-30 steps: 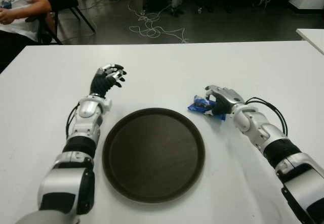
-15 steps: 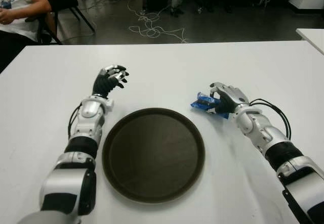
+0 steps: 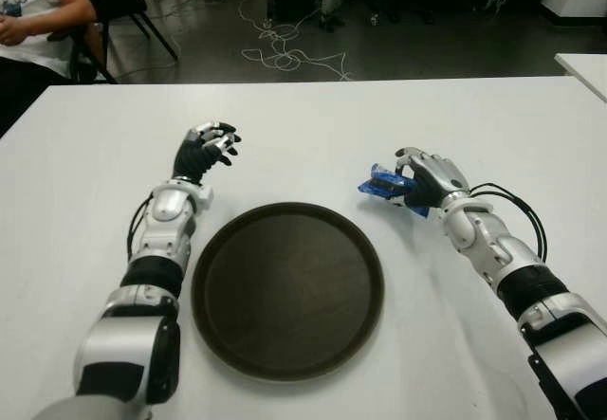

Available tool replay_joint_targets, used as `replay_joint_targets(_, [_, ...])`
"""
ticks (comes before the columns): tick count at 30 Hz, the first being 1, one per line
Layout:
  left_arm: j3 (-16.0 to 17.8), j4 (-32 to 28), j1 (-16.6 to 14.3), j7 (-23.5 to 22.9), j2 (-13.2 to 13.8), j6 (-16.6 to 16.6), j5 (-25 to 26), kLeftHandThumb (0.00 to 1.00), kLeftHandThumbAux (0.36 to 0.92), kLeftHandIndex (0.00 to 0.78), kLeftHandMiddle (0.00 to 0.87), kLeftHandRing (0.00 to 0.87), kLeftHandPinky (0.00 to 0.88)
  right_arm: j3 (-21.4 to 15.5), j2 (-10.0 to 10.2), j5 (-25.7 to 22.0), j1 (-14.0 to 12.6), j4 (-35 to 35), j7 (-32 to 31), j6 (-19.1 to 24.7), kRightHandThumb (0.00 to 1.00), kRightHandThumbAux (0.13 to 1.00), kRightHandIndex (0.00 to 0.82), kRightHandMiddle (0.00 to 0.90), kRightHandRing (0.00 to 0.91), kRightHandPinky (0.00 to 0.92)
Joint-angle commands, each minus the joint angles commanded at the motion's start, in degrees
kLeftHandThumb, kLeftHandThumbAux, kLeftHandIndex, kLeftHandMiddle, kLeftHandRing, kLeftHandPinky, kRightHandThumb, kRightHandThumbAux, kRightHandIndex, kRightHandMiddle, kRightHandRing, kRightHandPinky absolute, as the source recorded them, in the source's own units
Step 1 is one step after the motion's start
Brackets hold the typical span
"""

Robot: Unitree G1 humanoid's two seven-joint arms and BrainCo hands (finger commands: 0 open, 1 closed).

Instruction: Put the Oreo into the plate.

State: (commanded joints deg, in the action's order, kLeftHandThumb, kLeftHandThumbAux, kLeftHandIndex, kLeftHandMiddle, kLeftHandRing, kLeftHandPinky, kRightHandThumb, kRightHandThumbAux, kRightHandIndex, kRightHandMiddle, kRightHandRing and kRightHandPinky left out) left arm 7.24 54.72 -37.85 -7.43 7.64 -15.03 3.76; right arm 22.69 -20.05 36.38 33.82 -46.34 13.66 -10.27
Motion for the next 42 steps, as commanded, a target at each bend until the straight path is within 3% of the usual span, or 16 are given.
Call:
replay_joint_targets(8, [-0.15,0.31,-0.13,-0.24,0.13,-0.17,-0.22,0.834,0.672,0.419,0.470,0.536,0.601,-3.44,-1.72,-0.85,-2.90,11.08,-0.53,1.19,0.144,0.809,0.531,0.699,0.725,0.723])
replay_joint_targets(11, [-0.09,0.29,-0.14,-0.18,0.11,-0.07,-0.19,0.835,0.672,0.419,0.470,0.531,0.600,-6.35,-1.91,-1.75,-7.60,21.77,2.37,-1.01,0.141,0.811,0.554,0.728,0.746,0.742])
replay_joint_targets(14, [-0.08,0.41,-0.27,-0.12,0.12,0.04,-0.24,0.835,0.671,0.419,0.470,0.531,0.597,-7.79,-1.52,-2.43,-9.55,25.61,4.34,-3.49,0.149,0.808,0.562,0.741,0.758,0.757])
replay_joint_targets(21, [0.00,0.60,-0.31,-0.31,0.15,-0.08,-0.15,0.835,0.671,0.419,0.470,0.533,0.599,-9.02,-0.52,-2.41,-10.29,26.30,8.72,-10.33,0.151,0.808,0.544,0.738,0.759,0.763])
replay_joint_targets(27, [0.15,1.03,-0.52,-0.21,0.09,-0.21,-0.05,0.835,0.671,0.419,0.470,0.532,0.599,-8.60,-0.44,-1.15,-10.13,26.54,11.36,-16.00,0.164,0.818,0.577,0.763,0.779,0.777])
replay_joint_targets(31, [0.23,1.52,-0.71,-0.20,0.17,-0.33,-0.07,0.835,0.672,0.419,0.470,0.528,0.585,-7.77,-0.75,0.35,-9.94,26.57,11.68,-18.93,0.103,0.821,0.573,0.762,0.776,0.774])
replay_joint_targets(42, [0.51,1.24,-0.49,0.40,0.05,-0.19,0.09,0.834,0.672,0.419,0.468,0.516,0.578,-4.85,0.10,4.11,-10.29,27.61,8.53,-19.22,0.059,0.826,0.605,0.774,0.788,0.786])
